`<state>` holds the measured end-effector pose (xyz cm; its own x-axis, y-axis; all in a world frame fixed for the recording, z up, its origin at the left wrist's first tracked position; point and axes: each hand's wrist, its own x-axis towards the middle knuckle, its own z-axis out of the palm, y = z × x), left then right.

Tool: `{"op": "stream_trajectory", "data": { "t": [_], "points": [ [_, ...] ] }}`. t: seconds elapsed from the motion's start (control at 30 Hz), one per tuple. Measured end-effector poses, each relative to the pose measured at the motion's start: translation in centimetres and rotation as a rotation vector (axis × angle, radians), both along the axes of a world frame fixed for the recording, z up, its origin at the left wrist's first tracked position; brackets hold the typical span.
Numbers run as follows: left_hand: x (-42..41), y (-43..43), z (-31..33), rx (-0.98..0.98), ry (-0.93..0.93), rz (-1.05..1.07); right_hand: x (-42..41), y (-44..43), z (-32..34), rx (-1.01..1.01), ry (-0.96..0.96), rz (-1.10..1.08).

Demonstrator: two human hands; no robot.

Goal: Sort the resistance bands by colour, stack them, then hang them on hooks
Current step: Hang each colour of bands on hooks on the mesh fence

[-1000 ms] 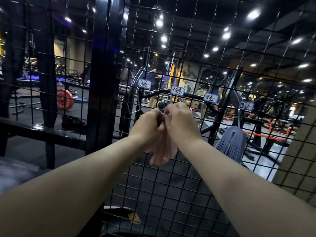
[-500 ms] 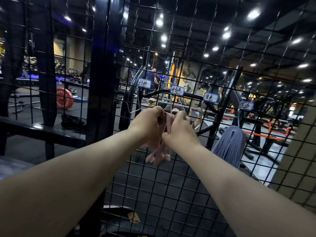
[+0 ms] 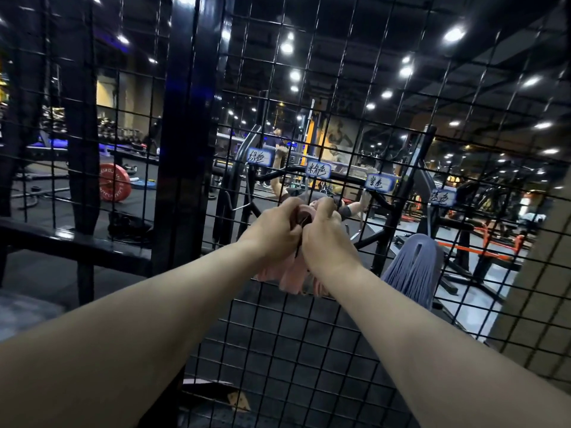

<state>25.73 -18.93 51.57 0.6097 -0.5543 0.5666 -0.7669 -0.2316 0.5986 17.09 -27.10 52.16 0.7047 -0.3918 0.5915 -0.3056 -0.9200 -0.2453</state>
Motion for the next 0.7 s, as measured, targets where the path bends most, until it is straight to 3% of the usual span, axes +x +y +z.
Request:
{"op": "stream_trajectory", "data": {
  "t": [0.1,0.7],
  "points": [
    [0.2,0.1,-0.5,-0.044,0.019,-0.026,-0.2,0.0,0.6,0.035,-0.004,0.013],
    [0.4,-0.2,-1.8,-0.19,0.187,0.016,1.4,-0.2,1.6,-0.196,0.022,-0.032]
  ]
}}
